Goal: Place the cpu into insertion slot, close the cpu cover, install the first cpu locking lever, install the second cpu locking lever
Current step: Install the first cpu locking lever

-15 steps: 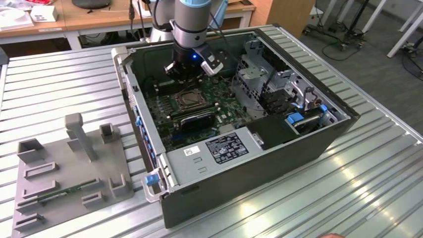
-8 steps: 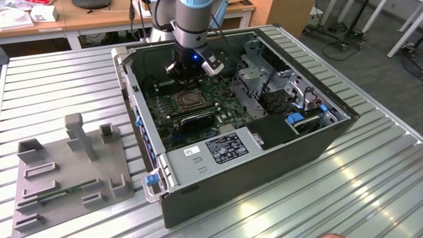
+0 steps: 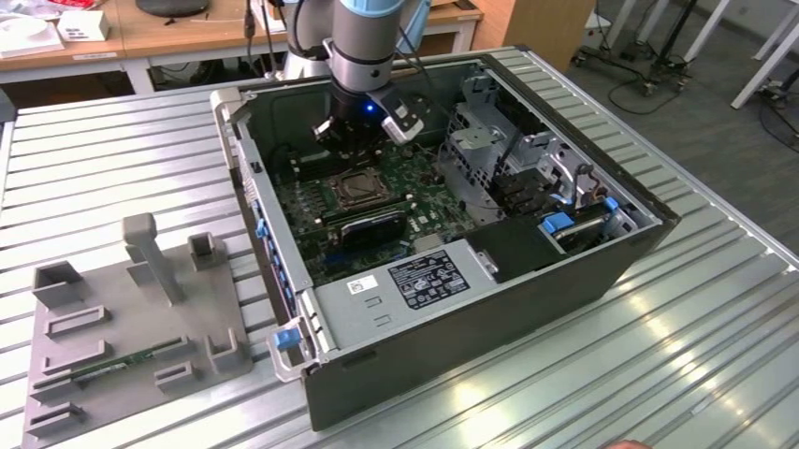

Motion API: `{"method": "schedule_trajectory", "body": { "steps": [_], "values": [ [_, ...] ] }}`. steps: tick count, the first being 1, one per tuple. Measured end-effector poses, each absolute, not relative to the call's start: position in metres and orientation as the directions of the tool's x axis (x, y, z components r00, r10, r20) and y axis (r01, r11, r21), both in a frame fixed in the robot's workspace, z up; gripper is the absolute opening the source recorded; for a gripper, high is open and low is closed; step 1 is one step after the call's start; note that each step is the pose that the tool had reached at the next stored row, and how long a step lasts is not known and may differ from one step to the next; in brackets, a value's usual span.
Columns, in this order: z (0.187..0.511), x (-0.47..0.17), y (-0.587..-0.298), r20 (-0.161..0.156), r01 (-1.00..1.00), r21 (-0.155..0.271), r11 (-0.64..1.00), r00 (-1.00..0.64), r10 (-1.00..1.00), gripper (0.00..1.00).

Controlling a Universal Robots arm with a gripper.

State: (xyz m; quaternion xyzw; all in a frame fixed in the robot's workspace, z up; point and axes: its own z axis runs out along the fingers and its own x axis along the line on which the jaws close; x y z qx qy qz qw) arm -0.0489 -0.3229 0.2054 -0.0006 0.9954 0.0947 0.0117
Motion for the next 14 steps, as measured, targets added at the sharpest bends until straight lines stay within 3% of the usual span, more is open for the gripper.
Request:
{"method": "schedule_trajectory", "body": {
  "steps": [14],
  "values": [
    [0.2037, -0.0485, -0.3203, -0.023, -0.003, 0.187, 0.982, -1.000, 0.001, 0.11]
  ]
}}
